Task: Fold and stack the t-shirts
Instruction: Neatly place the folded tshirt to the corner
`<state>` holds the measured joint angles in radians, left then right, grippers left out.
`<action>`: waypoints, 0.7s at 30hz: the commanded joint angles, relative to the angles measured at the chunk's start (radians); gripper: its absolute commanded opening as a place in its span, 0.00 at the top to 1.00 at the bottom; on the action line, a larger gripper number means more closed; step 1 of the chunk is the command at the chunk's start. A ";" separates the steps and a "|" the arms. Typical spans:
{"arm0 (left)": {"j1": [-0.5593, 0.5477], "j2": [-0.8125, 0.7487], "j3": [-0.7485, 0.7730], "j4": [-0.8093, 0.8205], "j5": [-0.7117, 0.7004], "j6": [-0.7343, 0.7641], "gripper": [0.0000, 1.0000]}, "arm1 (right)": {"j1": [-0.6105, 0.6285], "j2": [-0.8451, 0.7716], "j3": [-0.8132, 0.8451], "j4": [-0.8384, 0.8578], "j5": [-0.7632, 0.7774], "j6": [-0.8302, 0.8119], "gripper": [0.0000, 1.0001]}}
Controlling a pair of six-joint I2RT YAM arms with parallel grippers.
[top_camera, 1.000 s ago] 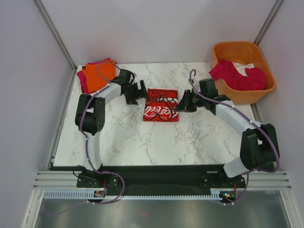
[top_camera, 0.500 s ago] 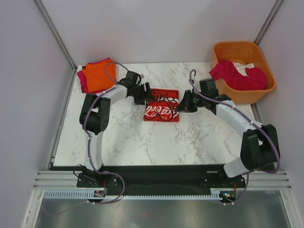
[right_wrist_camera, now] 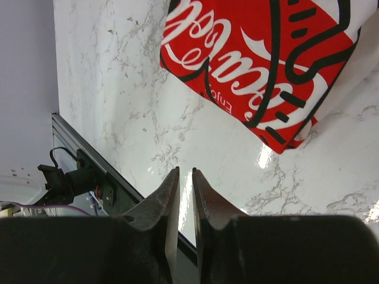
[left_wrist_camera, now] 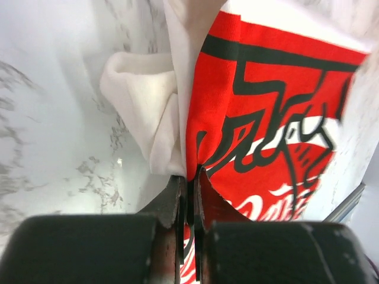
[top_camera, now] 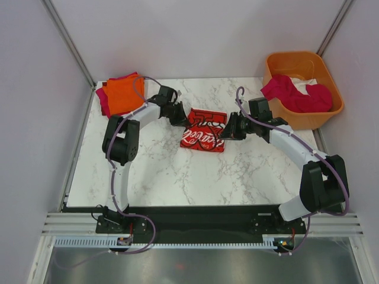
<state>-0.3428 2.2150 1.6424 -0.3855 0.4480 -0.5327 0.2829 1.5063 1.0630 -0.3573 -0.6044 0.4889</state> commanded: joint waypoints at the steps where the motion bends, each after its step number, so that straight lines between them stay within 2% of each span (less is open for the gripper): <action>1: 0.060 -0.047 0.128 -0.065 0.009 0.068 0.98 | -0.005 -0.038 0.035 0.012 -0.006 -0.006 0.79; 6: 0.166 -0.009 0.249 -0.148 0.066 0.137 0.98 | -0.004 -0.061 0.014 0.024 -0.011 0.000 0.79; 10: 0.218 0.070 0.433 -0.259 0.058 0.203 0.98 | -0.004 -0.066 0.009 0.032 -0.014 0.002 0.79; 21: 0.341 0.198 0.810 -0.371 0.075 0.227 0.98 | 0.001 -0.080 -0.018 0.055 -0.015 0.005 0.79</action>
<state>-0.0319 2.4119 2.3383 -0.7315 0.4786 -0.3492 0.2832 1.4628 1.0557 -0.3424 -0.6075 0.4931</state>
